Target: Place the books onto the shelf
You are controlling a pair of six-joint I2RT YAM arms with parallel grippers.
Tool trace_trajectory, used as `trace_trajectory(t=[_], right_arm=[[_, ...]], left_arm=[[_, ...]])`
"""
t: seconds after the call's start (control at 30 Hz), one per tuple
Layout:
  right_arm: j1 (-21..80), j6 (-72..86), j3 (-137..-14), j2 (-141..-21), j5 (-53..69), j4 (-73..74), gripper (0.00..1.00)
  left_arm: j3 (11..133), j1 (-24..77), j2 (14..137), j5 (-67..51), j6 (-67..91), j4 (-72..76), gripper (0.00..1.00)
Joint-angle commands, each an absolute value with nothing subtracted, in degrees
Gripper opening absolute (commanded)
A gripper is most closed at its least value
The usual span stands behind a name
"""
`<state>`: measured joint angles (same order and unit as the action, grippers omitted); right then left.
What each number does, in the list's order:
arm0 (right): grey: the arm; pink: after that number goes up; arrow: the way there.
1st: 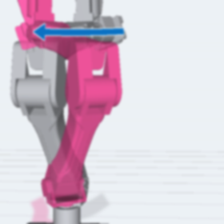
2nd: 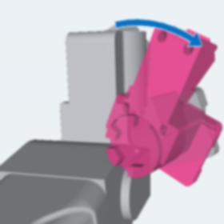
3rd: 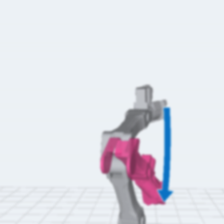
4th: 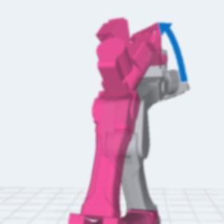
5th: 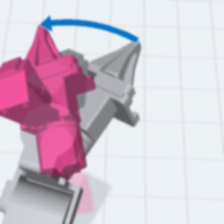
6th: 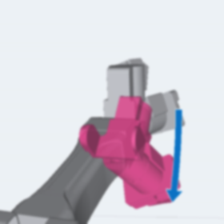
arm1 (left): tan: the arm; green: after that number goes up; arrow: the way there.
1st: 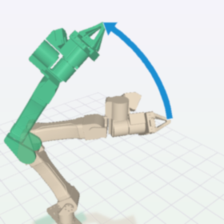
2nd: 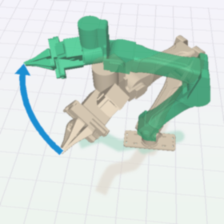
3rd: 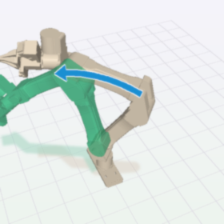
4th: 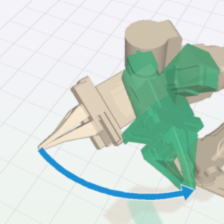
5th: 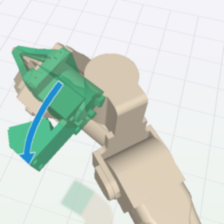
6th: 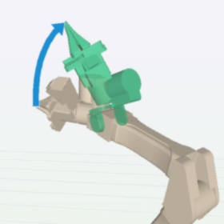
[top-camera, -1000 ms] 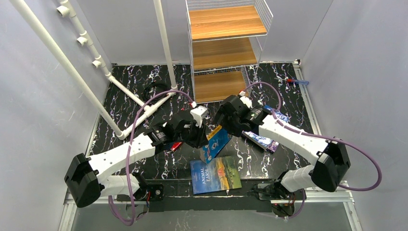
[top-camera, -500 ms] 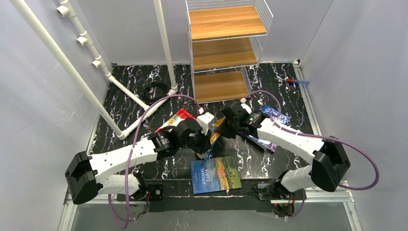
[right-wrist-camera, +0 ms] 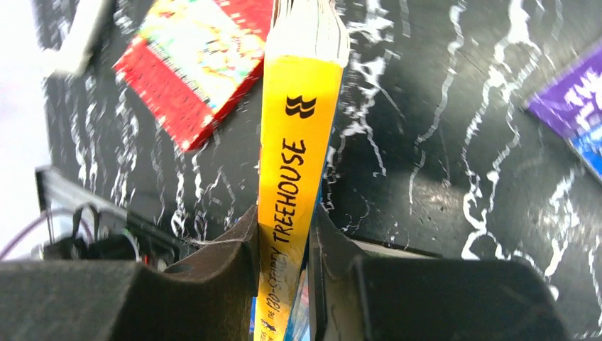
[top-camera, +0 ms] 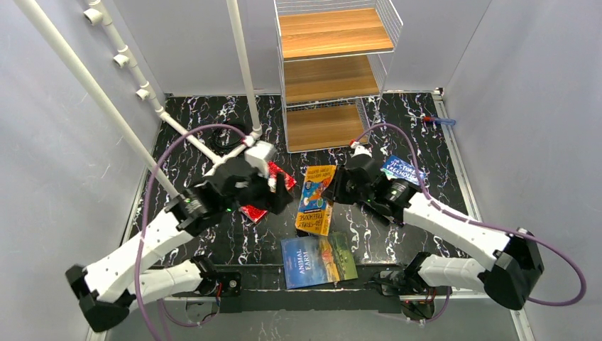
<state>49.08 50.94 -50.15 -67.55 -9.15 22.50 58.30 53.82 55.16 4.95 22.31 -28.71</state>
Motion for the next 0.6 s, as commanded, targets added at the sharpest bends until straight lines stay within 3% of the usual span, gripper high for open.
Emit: trace_trajectory(t=[0.0,0.1,0.2,0.57], right_arm=[[47.42,33.88,-48.34,-60.12,6.27,6.18,0.01],[43.45,32.94,-46.02,-57.39,18.04,-1.01,0.01],[38.05,37.7,-43.52,-57.4,30.88,-10.12,0.01],[34.96,57.26,-41.48,-61.66,47.1,-41.63,0.01]], left_arm=[[55.07,37.93,48.53,-11.64,27.73,-34.6,0.74],[51.5,27.26,46.52,-26.64,30.92,-30.47,0.78],[48.79,23.79,47.91,-38.21,32.71,-24.5,0.8],[40.71,22.54,51.29,-50.9,39.01,-4.6,0.82]])
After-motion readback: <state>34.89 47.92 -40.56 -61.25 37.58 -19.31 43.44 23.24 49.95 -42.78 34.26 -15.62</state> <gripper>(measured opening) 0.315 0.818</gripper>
